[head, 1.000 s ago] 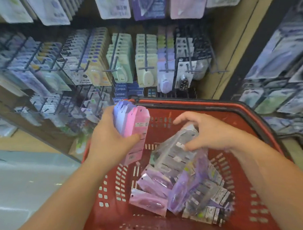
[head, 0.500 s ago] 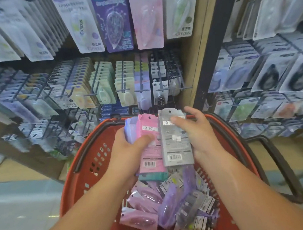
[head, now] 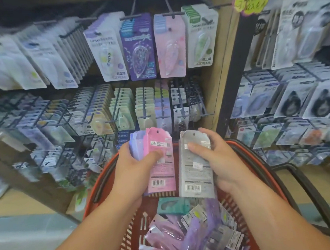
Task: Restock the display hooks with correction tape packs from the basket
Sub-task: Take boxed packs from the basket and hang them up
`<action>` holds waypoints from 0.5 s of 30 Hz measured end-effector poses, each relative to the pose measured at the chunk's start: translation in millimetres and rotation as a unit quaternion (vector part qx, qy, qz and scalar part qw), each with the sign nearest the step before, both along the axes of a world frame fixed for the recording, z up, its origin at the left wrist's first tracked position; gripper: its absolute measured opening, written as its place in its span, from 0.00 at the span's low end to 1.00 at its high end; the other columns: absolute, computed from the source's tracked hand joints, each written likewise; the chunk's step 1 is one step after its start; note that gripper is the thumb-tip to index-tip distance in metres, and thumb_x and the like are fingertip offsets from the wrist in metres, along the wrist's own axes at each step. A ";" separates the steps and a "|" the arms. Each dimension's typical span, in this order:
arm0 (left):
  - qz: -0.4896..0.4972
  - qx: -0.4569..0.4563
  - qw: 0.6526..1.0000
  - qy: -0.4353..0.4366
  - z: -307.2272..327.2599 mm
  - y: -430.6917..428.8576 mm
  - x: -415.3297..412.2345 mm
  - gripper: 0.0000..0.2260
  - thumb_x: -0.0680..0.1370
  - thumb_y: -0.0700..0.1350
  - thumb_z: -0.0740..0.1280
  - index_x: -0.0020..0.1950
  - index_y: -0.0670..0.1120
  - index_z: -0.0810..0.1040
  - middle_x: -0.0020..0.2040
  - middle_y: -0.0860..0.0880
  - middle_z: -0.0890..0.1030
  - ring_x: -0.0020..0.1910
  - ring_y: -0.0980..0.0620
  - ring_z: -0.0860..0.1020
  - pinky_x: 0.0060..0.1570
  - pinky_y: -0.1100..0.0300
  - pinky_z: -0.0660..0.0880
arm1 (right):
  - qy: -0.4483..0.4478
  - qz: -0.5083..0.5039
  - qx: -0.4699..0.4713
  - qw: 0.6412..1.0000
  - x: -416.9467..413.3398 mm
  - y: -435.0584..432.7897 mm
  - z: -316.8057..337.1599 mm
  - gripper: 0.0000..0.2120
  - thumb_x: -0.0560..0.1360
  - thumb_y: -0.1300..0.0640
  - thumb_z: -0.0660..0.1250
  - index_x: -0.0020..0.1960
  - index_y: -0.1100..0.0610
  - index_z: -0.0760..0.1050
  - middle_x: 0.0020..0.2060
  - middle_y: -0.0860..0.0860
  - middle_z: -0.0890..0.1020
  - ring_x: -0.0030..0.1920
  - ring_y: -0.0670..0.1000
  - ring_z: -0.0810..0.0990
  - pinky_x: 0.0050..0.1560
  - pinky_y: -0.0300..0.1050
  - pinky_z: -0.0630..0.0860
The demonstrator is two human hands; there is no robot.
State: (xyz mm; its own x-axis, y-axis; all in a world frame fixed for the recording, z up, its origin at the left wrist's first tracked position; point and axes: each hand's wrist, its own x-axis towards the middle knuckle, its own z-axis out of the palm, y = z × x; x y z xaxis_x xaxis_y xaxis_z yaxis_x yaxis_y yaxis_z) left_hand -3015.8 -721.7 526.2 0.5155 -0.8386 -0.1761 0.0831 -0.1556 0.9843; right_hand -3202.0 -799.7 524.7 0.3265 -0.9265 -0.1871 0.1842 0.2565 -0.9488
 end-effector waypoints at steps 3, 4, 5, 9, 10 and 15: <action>-0.010 -0.006 1.000 0.020 -3.0 7.4 20.3 0.27 0.64 0.49 0.80 0.61 0.52 0.76 0.54 0.44 0.86 0.48 0.43 0.88 0.49 0.36 0.84 | -0.077 -0.012 0.019 0.997 16.9 3.8 14.8 0.18 0.72 0.59 0.74 0.61 0.55 0.78 0.47 0.55 0.87 0.45 0.54 0.87 0.47 0.52 0.83; -0.014 -0.010 0.999 0.034 -3.9 9.5 27.9 0.27 0.66 0.48 0.81 0.62 0.51 0.76 0.55 0.43 0.86 0.48 0.42 0.88 0.49 0.37 0.85 | -0.097 -0.003 0.020 0.995 26.2 6.4 18.7 0.17 0.71 0.58 0.73 0.59 0.56 0.80 0.46 0.55 0.87 0.45 0.54 0.87 0.47 0.52 0.83; -0.019 -0.017 0.998 0.051 -4.4 11.6 35.8 0.26 0.68 0.45 0.82 0.62 0.49 0.76 0.55 0.43 0.87 0.48 0.41 0.88 0.48 0.39 0.85 | -0.105 0.007 0.019 0.994 37.4 10.0 23.0 0.16 0.70 0.57 0.72 0.57 0.56 0.81 0.46 0.56 0.87 0.45 0.54 0.87 0.46 0.51 0.83; -0.051 -0.055 0.993 0.096 2.2 21.5 76.3 0.20 0.76 0.39 0.77 0.65 0.46 0.76 0.55 0.42 0.87 0.49 0.40 0.88 0.46 0.44 0.83 | -0.094 0.009 0.014 0.995 91.6 28.4 34.6 0.10 0.78 0.55 0.68 0.57 0.57 0.81 0.47 0.56 0.87 0.45 0.55 0.87 0.44 0.50 0.83; -0.054 -0.064 0.992 0.093 6.0 23.6 88.8 0.21 0.75 0.41 0.79 0.65 0.47 0.76 0.55 0.42 0.87 0.49 0.41 0.88 0.47 0.43 0.84 | -0.090 0.001 0.013 0.996 106.9 34.1 37.2 0.13 0.77 0.53 0.69 0.59 0.57 0.81 0.48 0.57 0.87 0.46 0.56 0.87 0.46 0.51 0.83; -0.042 -0.107 0.987 0.109 28.2 28.3 149.8 0.26 0.70 0.48 0.80 0.65 0.46 0.76 0.56 0.42 0.87 0.51 0.42 0.87 0.49 0.42 0.84 | -0.066 -0.032 -0.015 0.997 181.1 60.4 54.5 0.25 0.71 0.47 0.72 0.63 0.61 0.79 0.54 0.62 0.86 0.53 0.63 0.85 0.54 0.58 0.82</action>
